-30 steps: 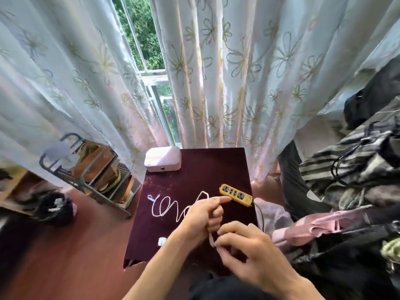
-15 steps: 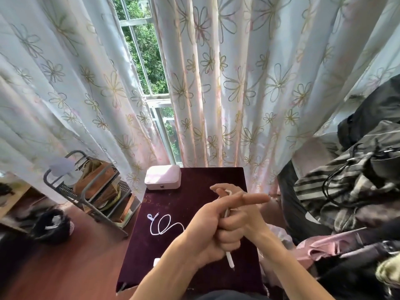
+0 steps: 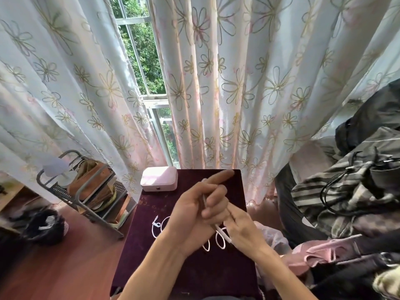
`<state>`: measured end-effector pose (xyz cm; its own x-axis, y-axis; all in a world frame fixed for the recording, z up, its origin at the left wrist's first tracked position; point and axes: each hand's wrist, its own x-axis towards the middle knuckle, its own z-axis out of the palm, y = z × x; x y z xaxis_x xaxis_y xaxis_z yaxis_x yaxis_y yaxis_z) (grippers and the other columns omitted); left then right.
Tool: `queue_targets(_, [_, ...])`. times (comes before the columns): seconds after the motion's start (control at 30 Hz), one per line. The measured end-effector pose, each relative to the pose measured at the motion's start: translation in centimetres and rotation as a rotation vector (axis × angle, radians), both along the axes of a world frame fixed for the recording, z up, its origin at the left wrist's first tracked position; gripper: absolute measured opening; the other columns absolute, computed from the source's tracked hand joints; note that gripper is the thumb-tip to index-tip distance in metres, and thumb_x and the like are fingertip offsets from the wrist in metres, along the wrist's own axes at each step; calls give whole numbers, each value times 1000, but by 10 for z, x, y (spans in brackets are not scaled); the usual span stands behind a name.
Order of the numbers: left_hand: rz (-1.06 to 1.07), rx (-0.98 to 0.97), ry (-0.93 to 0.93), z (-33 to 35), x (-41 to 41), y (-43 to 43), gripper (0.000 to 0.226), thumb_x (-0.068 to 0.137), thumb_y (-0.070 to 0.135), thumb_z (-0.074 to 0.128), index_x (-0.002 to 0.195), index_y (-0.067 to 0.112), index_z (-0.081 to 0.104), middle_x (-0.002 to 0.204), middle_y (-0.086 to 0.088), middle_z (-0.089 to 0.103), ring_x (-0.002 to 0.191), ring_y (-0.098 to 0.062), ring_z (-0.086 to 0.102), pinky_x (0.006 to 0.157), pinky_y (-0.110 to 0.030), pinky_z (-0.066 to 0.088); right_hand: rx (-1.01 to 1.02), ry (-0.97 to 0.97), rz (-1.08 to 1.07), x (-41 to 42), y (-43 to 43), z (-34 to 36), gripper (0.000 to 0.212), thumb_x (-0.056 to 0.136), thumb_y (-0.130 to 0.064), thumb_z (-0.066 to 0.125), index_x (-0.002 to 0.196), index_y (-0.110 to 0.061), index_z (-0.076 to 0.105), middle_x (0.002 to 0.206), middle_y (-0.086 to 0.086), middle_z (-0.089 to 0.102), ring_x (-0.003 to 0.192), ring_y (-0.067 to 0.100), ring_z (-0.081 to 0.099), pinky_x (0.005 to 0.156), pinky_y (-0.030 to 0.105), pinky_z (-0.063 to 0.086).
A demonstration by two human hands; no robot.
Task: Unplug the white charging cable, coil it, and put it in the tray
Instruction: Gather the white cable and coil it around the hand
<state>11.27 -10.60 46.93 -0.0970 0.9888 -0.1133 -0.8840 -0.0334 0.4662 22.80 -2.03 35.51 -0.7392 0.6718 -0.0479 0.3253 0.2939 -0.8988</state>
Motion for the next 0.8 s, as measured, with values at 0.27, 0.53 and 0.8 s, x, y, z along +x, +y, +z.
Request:
queue_targets(0.27, [191, -105, 335, -27, -41, -2, 36, 94, -3, 44, 112, 1, 75, 86, -13, 69, 65, -16, 62, 47, -22, 49, 261, -280, 294, 38, -24, 27, 35, 100, -62, 42, 125, -45, 59, 85, -27, 68, 84, -1, 64, 82, 32, 56])
queue_targets(0.53, [65, -156, 687, -36, -21, -11, 36, 102, 13, 44, 133, 5, 60, 107, -20, 71, 100, -32, 70, 93, -45, 56, 902, -292, 361, 45, -28, 101, 18, 84, -64, 61, 77, -52, 72, 65, -22, 55, 51, 1, 18, 39, 17, 6])
queue_targets(0.8, [-98, -147, 633, -20, -31, -12, 38, 106, 22, 47, 140, 8, 51, 122, -29, 68, 114, -46, 66, 92, -51, 56, 660, -245, 575, 31, -18, 117, 30, 100, -58, 54, 116, -40, 72, 114, -16, 68, 104, 7, 61, 72, 22, 44])
